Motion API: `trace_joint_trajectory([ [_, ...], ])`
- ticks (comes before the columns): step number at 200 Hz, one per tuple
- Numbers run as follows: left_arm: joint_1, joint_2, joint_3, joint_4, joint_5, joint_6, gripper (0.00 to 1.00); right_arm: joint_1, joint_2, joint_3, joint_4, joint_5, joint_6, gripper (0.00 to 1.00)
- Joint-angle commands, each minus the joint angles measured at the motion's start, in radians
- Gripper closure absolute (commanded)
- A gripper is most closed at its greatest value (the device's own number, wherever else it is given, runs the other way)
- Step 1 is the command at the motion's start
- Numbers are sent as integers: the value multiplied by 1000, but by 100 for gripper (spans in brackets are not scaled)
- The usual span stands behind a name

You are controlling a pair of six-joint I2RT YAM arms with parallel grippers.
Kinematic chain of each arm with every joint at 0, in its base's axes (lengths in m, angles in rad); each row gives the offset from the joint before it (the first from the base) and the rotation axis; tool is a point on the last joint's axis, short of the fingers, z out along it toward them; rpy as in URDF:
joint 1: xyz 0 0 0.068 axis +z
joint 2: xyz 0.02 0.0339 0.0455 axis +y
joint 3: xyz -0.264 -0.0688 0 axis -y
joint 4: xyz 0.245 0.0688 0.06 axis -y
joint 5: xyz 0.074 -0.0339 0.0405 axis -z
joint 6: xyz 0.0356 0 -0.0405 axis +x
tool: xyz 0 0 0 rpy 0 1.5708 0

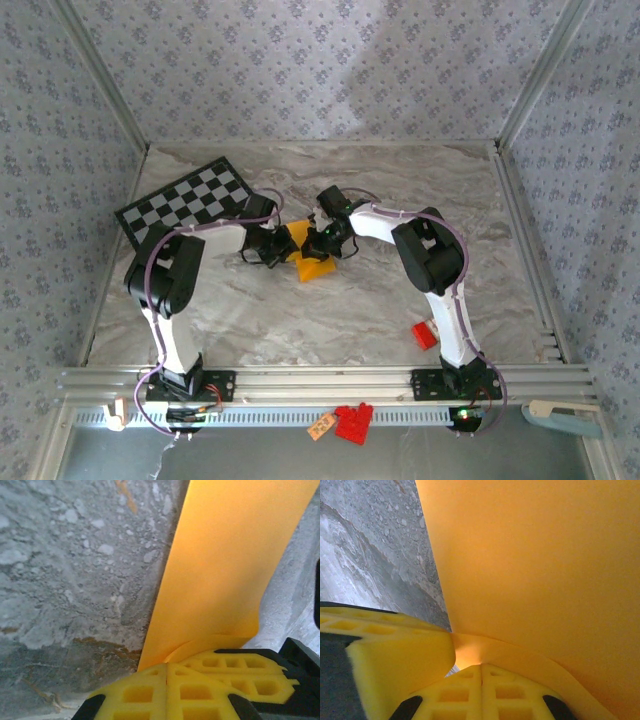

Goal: Fold a paper plane with a square sheet of paper (pick it up from the middle)
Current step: Fold the triangle a second time at the center of the table.

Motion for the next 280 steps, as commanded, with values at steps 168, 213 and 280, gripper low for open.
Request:
trace_joint_trajectory([
  [168,-14,102,68,-238,-115,125,100,-21,-65,-57,8,35,-12,97],
  [213,-16,99,68,-238,-114,127,100,-23,-32,-77,-9,78,-24,97],
  [280,-25,-26,86,-170,-54,123,91,-26,8,-117,-55,168,-29,98],
])
